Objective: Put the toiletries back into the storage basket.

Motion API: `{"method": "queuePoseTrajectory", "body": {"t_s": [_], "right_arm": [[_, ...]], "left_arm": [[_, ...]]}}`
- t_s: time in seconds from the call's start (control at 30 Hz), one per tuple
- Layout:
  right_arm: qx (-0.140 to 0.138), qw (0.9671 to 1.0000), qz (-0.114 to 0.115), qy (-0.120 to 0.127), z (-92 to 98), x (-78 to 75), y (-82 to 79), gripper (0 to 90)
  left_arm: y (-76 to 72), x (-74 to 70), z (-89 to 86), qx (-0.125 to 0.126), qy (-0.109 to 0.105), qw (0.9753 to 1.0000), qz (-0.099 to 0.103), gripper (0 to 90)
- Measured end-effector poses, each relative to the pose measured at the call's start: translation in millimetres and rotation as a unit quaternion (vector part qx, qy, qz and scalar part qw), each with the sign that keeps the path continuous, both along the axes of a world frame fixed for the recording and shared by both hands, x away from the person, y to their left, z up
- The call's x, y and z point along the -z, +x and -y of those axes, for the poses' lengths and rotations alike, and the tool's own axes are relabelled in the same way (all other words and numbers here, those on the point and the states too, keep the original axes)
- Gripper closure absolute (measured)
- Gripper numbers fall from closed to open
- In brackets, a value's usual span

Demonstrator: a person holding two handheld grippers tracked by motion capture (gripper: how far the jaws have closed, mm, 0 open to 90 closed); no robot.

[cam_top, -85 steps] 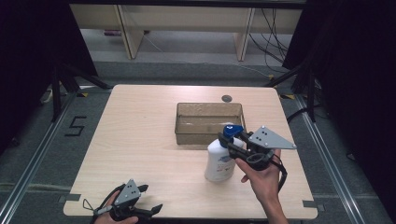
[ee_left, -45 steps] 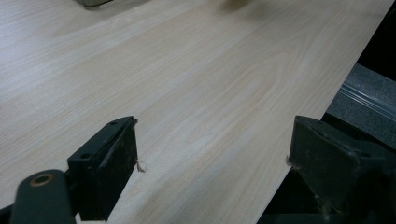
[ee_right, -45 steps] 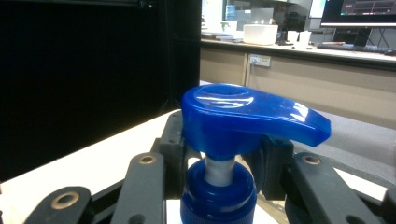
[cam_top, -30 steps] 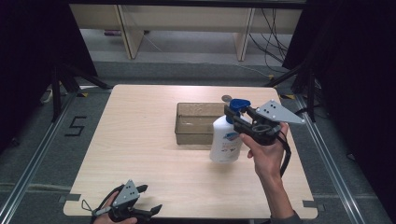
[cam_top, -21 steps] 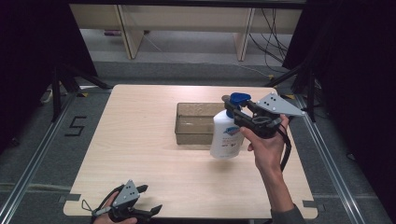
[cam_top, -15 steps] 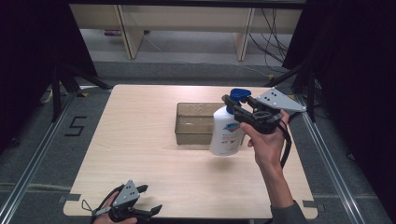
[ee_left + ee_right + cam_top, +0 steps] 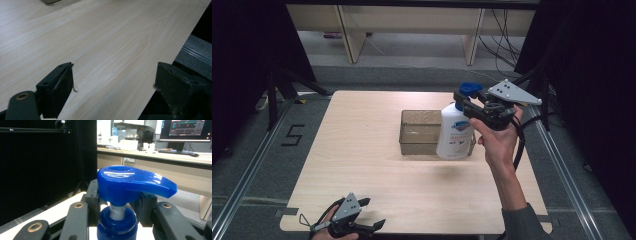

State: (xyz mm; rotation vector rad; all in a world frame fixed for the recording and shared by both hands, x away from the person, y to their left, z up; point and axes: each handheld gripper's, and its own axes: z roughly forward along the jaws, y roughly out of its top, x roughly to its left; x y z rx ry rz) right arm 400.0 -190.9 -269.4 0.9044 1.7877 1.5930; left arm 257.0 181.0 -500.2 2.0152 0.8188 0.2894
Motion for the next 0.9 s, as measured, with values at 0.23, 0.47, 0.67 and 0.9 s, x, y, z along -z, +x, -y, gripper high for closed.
{"method": "queuePoseTrajectory", "body": {"t_s": [0.23, 0.47, 0.67, 0.9], "right_arm": [[0.005, 1.0, 0.0, 0.002, 1.4, -7.2, 5.8, 61.7], [0.012, 0.9999, 0.002, 0.005, 4.2, -15.0, 13.0, 61.7], [0.023, 0.9997, -0.004, 0.004, 6.5, -15.2, 20.0, 61.7], [0.038, 0.9992, -0.012, 0.008, 9.6, -11.1, 33.7, 61.7]], "left_arm": [[-0.1, 0.0, 0.1, 0.001, 0.0, 1.0, 0.0, 14.9], [-0.3, -0.2, 0.0, -0.002, 0.0, 1.0, 0.001, 14.9], [-0.2, 0.0, 0.1, -0.001, -0.001, 1.0, 0.001, 14.9], [-0.1, 0.2, 0.3, 0.001, -0.001, 1.0, -0.001, 14.9]]}}
